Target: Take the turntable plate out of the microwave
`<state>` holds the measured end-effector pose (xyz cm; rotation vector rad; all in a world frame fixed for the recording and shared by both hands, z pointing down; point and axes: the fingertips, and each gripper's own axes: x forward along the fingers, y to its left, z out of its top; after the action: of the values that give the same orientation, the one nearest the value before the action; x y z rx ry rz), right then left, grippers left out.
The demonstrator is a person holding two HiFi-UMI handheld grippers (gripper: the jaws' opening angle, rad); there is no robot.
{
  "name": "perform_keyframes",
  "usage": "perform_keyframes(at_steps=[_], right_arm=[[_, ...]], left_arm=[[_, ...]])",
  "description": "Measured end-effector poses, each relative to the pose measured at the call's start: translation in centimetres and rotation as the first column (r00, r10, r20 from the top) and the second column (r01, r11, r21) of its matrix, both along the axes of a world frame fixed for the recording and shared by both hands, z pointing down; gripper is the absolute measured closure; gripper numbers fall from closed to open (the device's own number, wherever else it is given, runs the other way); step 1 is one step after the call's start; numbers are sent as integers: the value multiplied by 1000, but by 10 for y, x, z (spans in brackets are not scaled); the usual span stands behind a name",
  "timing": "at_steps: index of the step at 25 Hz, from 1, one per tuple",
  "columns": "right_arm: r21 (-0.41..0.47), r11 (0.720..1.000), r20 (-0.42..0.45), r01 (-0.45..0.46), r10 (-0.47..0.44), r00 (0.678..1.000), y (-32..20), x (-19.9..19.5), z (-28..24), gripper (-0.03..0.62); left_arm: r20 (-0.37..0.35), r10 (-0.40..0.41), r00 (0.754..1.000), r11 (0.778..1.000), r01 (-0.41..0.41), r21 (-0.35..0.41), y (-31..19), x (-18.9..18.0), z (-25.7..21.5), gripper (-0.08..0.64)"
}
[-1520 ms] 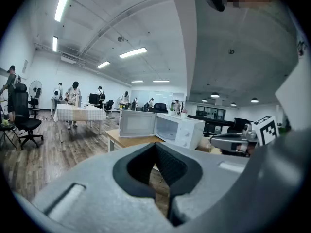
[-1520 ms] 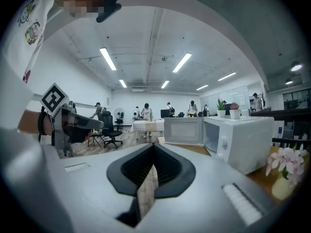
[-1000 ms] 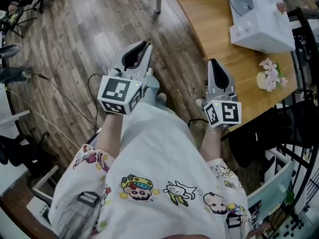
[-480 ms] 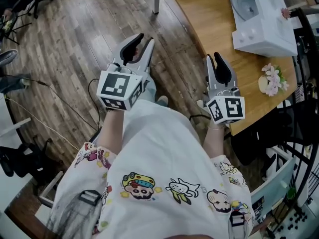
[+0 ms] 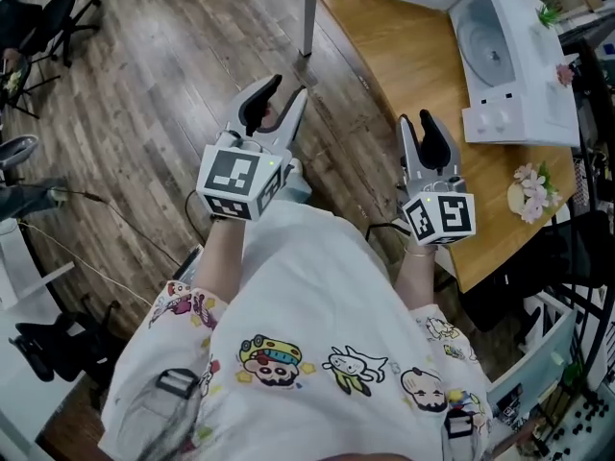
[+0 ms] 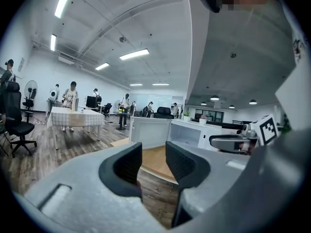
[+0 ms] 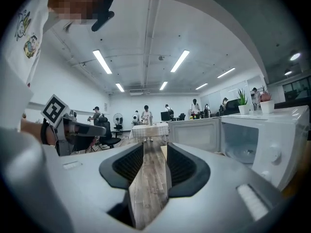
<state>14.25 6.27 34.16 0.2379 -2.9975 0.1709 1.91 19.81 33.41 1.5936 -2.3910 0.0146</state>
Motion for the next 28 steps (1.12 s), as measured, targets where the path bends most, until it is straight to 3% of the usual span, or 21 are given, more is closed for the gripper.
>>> perform_keyframes(at_steps=[9,15,22,28], right_arm=[[-17,995,-28,-95,95,995,0,-53,8,431],[-14,995,-96,-103,101,990,6,-67,20,420],[-46,989,-93,-142,137,986,-18,-91,30,403],[-61,976,-77,-209,204,976,-68,-115,37,399]], left_arm=[[-20,83,996,997,-83,-7,-2,-69,8,399],[-81,72,994,997,-70,21,3,-92,19,390],[-138,85,987,996,-84,10,-18,-110,42,376],[-108,133,985,991,-132,14,-66,-142,36,376]])
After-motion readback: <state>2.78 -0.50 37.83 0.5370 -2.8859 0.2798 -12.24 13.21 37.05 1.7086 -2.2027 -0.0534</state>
